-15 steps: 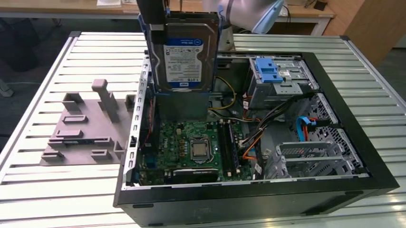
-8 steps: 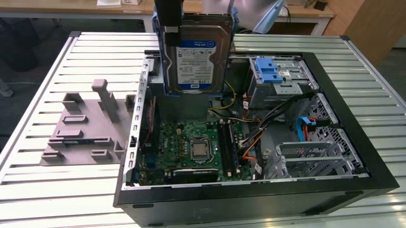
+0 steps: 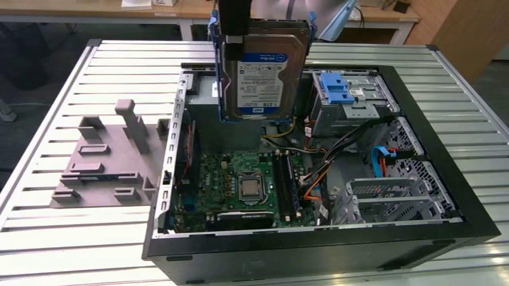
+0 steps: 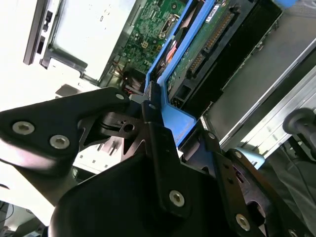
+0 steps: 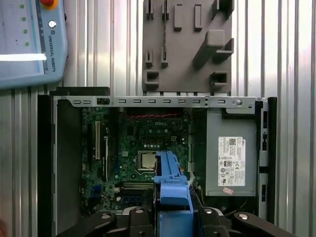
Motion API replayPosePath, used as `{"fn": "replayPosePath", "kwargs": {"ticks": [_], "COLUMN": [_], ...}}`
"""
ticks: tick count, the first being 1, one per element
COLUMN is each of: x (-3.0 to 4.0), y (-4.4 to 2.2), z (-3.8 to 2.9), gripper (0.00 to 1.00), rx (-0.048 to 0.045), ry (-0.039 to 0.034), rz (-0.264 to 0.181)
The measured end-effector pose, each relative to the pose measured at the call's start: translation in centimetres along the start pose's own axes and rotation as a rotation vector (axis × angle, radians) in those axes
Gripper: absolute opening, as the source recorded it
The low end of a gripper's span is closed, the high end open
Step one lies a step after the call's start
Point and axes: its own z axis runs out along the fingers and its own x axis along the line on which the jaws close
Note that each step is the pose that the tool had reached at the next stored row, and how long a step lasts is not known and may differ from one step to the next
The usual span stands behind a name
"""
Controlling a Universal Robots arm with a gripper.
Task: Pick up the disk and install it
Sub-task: 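Pick up the disk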
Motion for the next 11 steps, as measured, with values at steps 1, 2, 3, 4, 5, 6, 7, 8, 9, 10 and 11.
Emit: {"fn": "replayPosePath", "kwargs": {"ticks": [1,2,3,4,5,6,7,8,9,10,11], "x": [0.05,0.09,0.14,0.18,0.22,0.26,0.28,0.29,0.29,0.29,0.29], "y": [-0.25,-0.51,-0.76,-1.02,-1.28,-1.52,-1.73,-1.80,-1.79,-1.79,-1.80], "z": [0.00,0.00,0.01,0.00,0.00,0.00,0.00,0.00,0.00,0.00,0.01], "gripper": [0.36,0.36,0.36,0.36,0.36,0.36,0.36,0.36,0.36,0.36,0.36], "rx": [0.0000,0.0000,0.0000,0.0000,0.0000,0.0000,0.0000,0.0000,0.0000,0.0000,0.0000], "ry": [0.0000,-0.0001,-0.0001,0.0000,0.0000,0.0000,0.0000,0.0000,-0.0001,0.0000,-0.0001], "rz": [0.000,0.000,0.000,0.000,0.000,0.000,0.000,0.000,0.000,0.000,0.000]}}
